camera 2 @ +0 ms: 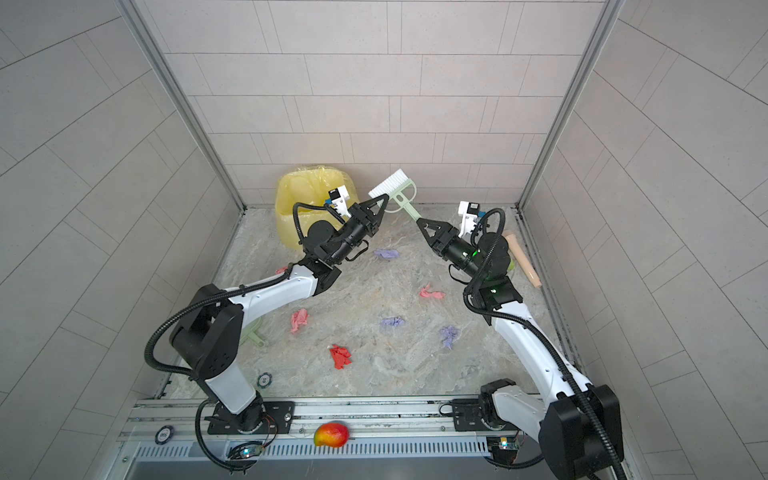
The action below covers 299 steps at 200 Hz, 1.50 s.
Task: Sweep away the paper scraps from the table
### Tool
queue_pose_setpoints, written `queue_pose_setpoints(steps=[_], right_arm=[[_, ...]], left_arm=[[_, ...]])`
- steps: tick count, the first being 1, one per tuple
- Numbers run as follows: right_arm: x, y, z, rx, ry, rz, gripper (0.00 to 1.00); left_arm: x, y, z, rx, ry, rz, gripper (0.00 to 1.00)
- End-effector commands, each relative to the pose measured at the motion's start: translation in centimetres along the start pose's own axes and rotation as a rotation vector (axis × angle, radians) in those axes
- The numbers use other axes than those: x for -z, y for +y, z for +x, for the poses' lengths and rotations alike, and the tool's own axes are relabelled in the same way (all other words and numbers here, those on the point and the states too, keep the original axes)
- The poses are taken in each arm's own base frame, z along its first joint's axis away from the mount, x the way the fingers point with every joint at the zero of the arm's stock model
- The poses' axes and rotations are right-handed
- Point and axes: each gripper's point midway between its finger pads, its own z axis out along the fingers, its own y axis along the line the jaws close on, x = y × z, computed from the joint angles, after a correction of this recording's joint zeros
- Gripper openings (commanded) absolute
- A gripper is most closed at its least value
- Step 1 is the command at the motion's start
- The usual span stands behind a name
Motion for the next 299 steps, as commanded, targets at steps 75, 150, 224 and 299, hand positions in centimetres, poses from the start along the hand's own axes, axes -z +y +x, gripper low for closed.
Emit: queue_pose_setpoints(steps=[75,150,224,299], right_arm=[[0.4,1.3,-0.8,0.017,-0.034,-0.03,0.15],[0.4,0.6,-0.6,0.005,-0.03,-0.003,0.0],[1.3,-0.6,-0.4,0.037,-0.024,0.096,0.0],[3.2,-2.8,0.0,0.077,0.013,0.218,0.0]], left_arm=[[0.4,-1.8,0.1,0.01,0.001,0.057,0.0],[0.5,-1.8,0.2,0.002,0.007,0.053,0.0],[1.3,-2.1,-0.3,-0.076,0.012,0.003,0.77],[8.6,1.5,0.2,-0.296,0.121,-0.407,1.0]])
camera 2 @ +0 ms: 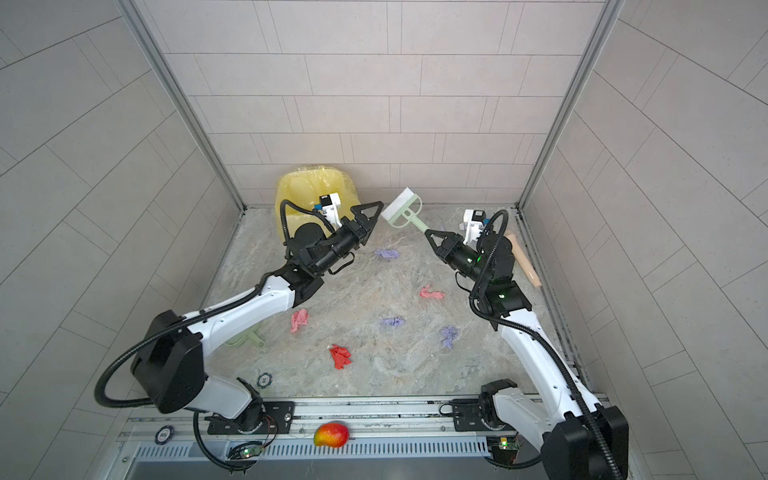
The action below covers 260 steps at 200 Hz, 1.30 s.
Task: Sweep away the paper scraps from the table
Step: 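Swing the left gripper back toward the green dustpan while the right holds the brush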
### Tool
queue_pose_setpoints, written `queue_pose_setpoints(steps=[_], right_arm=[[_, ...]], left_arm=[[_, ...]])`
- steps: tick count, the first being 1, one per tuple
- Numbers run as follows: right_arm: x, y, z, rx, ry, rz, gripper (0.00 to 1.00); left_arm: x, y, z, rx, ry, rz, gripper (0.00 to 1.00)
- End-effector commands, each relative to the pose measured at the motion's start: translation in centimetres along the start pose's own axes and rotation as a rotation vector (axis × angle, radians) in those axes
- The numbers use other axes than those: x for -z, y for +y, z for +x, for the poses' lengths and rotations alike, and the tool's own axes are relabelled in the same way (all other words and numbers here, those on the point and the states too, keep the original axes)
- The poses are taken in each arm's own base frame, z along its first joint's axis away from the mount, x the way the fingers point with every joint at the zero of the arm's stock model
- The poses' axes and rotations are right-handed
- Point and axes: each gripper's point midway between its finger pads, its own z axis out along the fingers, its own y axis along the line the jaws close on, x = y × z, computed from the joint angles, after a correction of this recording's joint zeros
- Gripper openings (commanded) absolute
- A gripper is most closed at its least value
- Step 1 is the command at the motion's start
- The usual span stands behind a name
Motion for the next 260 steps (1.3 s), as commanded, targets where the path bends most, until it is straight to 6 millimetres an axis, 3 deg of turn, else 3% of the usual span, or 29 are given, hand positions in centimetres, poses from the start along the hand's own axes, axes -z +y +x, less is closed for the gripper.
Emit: queue_pose_setpoints(steps=[1,62,88,142,179,211,235,260], right_arm=[[0.9,0.0,-0.4,0.048,-0.003,0.039,0.0],[3.1,-2.2,0.4,0.072,0.046,0.135,0.0],[3.9,-2.8,0.8,0.086,0.078,0.168,0.0],[4.6,-3.7,1.7,0.109,0.136,0.224,0.0],[4.8,-4.1,1.9,0.117,0.149,0.243,0.0],[4.8,-4.4,2.0,0.116,0.159,0.251,0.0],[4.8,-4.7,1.9,0.114,0.163,0.262,0.0],[4.7,-4.9,1.8,0.111,0.164,0.265,0.0]], left_arm=[[3.1,2.6,0.4,-0.119,0.046,-0.189,1.0],[12.4,8.1,0.6,-0.227,0.13,-0.602,1.0],[17.3,10.9,0.5,-0.225,0.146,-0.794,1.0],[28.5,15.3,-0.8,-0.117,0.019,-1.193,1.0],[34.4,17.7,-0.5,-0.01,0.022,-1.432,1.0],[37.1,20.4,0.8,0.126,0.159,-1.59,1.0],[37.7,21.0,0.3,0.106,0.173,-1.653,1.0],[38.8,22.4,1.2,0.192,0.182,-1.698,1.0]])
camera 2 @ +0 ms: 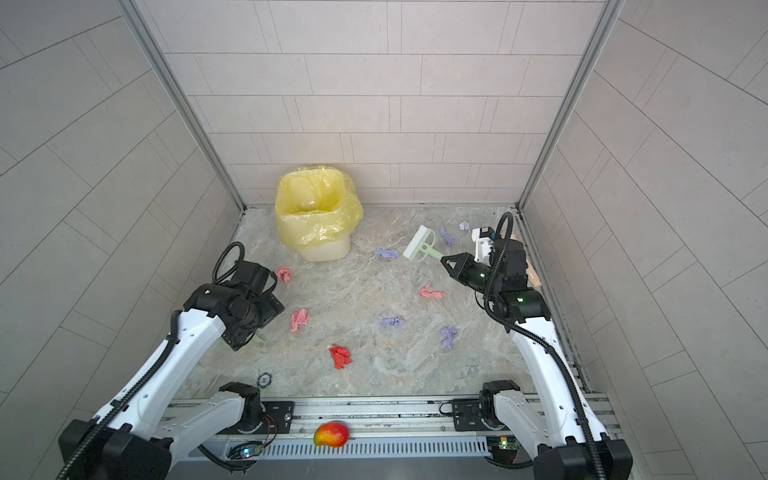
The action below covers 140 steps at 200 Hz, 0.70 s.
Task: Sweep away the paper scraps from the table
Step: 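Swing the left gripper back toward the green dustpan while the right holds the brush, then lower the left gripper and close it on the green dustpan handle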
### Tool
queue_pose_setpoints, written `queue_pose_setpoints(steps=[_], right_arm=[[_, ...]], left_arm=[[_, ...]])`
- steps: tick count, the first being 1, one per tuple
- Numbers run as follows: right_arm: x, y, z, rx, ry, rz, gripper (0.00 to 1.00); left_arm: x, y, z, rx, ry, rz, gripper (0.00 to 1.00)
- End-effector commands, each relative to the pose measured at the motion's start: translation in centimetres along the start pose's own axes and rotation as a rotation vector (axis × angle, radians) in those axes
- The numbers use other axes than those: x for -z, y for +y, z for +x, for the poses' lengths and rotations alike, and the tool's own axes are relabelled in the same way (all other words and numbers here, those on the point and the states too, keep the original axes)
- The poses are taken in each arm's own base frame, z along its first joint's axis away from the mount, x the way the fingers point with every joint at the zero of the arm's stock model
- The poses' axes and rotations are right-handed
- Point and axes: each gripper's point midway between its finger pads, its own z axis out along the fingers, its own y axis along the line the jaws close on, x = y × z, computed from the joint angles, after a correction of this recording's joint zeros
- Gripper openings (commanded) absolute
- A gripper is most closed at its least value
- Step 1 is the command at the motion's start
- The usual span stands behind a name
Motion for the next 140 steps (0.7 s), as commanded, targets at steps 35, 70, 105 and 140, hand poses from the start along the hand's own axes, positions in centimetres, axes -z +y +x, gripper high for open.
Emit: queue_pose_setpoints(steps=[35,70,105,140], right_arm=[[0.4,0.6,-0.9,0.036,-0.011,-0.007,0.0],[0.2,0.5,-0.9,0.036,-0.002,0.001,0.0],[0.1,0.5,-1.0,0.037,0.001,0.006,0.0],[0.0,0.4,-1.2,0.036,0.004,0.013,0.0]], left_arm=[[-3.3,3.9,1.9,0.08,0.105,-0.117,1.0],[-5.5,4.6,2.0,0.13,0.11,-0.103,0.95],[-7.3,4.8,2.0,0.137,0.099,-0.086,0.89],[-8.6,4.1,1.6,0.151,0.101,-0.035,0.84]])
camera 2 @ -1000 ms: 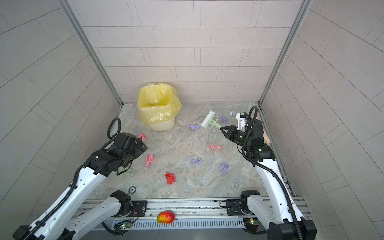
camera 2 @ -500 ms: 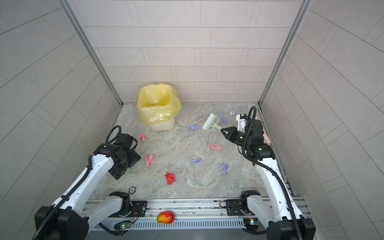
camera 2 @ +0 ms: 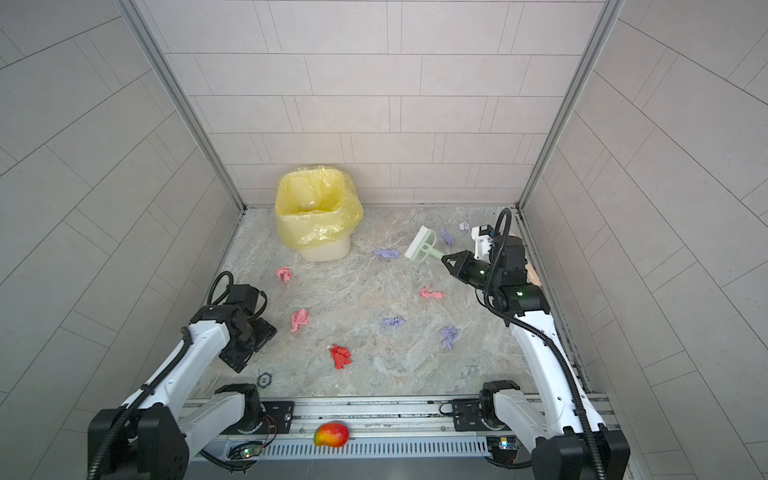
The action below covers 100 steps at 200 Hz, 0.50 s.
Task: Sweep away the paper scraps from the table
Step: 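Lower the left gripper and close it on the green dustpan handle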
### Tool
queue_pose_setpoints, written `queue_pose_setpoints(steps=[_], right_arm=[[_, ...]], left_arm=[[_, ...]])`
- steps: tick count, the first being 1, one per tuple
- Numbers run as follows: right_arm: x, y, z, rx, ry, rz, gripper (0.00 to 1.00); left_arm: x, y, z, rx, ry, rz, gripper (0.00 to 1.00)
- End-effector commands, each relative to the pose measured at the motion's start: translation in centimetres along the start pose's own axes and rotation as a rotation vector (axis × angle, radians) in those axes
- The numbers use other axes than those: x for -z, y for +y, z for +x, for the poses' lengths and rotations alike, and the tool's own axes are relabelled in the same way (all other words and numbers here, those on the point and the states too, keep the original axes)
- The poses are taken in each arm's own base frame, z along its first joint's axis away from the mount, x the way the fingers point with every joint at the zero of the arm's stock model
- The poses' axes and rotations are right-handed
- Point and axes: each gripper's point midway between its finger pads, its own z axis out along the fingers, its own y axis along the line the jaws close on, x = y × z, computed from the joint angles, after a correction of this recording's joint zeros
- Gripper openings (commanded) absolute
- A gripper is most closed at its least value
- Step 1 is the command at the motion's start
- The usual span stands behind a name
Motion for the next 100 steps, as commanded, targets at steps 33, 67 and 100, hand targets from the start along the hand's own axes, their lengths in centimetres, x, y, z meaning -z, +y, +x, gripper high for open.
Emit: queue_pose_setpoints(steps=[33,67,100], right_arm=[[0.2,0.8,-0.9,0.025,-0.01,-0.01,0.0],[0.1,0.8,-1.1,0.023,-0.011,-0.007,0.0],[0.0,0.6,-1.1,0.018,-0.009,-0.003,0.0]], left_arm=[[-1.2,-1.3,-1.7,0.017,-0.018,0.058,0.78],[-1.7,-1.4,-2.2,0.044,-0.025,0.071,0.72],[-2.6,-1.7,-1.7,0.056,0.007,0.077,0.69]])
